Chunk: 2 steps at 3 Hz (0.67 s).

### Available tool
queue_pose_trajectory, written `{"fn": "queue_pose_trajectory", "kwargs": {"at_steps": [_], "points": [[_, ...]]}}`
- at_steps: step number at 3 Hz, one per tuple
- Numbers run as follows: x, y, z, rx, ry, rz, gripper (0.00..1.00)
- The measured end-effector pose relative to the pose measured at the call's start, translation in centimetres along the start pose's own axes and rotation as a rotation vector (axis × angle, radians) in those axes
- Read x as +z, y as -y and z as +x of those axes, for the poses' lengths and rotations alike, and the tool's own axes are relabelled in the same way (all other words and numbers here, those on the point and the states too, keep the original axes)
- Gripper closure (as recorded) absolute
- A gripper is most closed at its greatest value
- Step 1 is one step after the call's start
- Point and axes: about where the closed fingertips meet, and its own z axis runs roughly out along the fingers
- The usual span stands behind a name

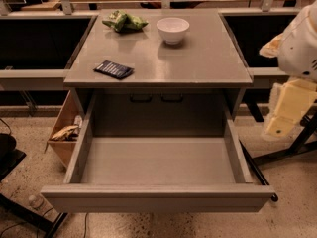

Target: Close top drawer

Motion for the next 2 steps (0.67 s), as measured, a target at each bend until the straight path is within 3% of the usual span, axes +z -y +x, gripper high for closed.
{"fn": "queue_pose_trajectory", "kwargs": {"at_steps": [1, 2], "points": [[4.0, -6.0, -0.4, 0.07, 0.005, -0.068, 0.26], [6.3, -12.0, 0.6, 0.125, -0.037, -0.11, 0.5]]}}
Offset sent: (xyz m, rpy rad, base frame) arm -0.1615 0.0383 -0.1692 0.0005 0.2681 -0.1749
